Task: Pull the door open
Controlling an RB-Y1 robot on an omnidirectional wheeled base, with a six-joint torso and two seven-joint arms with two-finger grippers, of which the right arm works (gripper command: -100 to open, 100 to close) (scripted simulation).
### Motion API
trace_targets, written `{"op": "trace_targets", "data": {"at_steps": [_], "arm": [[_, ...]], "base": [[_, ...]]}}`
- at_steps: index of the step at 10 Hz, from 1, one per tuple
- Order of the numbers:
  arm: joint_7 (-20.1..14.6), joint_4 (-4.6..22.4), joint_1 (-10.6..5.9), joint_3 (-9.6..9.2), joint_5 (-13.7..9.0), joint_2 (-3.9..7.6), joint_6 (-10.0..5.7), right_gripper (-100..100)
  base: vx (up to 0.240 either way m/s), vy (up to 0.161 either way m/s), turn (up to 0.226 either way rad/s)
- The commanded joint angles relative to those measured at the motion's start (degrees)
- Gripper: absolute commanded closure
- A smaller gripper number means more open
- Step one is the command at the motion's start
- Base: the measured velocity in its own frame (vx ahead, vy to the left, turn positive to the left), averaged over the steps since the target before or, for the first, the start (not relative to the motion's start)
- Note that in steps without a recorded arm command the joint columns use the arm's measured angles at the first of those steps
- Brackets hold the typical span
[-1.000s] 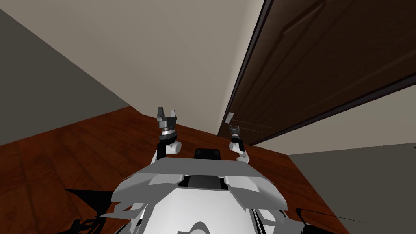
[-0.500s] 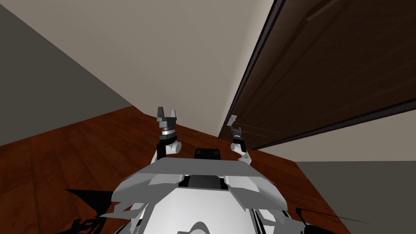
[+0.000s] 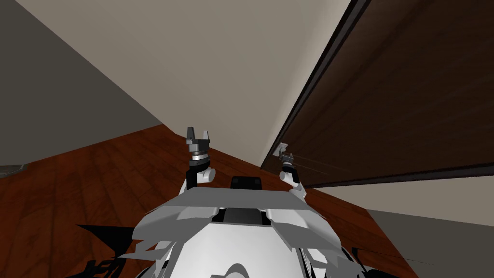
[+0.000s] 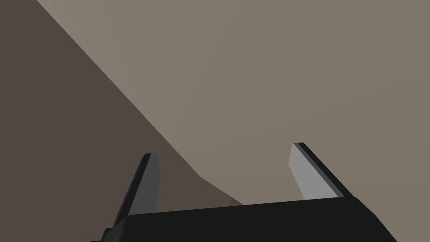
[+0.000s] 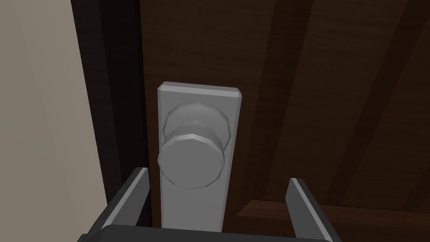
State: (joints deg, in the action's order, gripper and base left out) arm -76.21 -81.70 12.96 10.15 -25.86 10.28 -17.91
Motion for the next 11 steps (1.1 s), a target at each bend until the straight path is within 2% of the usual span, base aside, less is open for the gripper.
{"op": "trace_targets", "data": {"at_steps": [1, 2, 3, 8, 11], "arm": [[-0.52, 0.70, -0.83, 0.38, -0.42, 0.72, -0.09, -100], [-0.21, 0.28, -0.39, 0.24, -0.22, 0.29, -0.05, -100], [-0.21, 0.28, -0.39, 0.24, -0.22, 0.29, -0.05, 100], [-0.21, 0.28, -0.39, 0.24, -0.22, 0.29, -0.05, 100], [-1.70, 0.09, 0.63, -1.10, -0.26, 1.62, -0.31, 100]], "base": [[0.180, -0.038, 0.118], [0.085, -0.016, 0.028], [-0.011, 0.004, -0.003], [-0.015, 0.007, 0.003], [-0.154, -0.022, 0.106]]}}
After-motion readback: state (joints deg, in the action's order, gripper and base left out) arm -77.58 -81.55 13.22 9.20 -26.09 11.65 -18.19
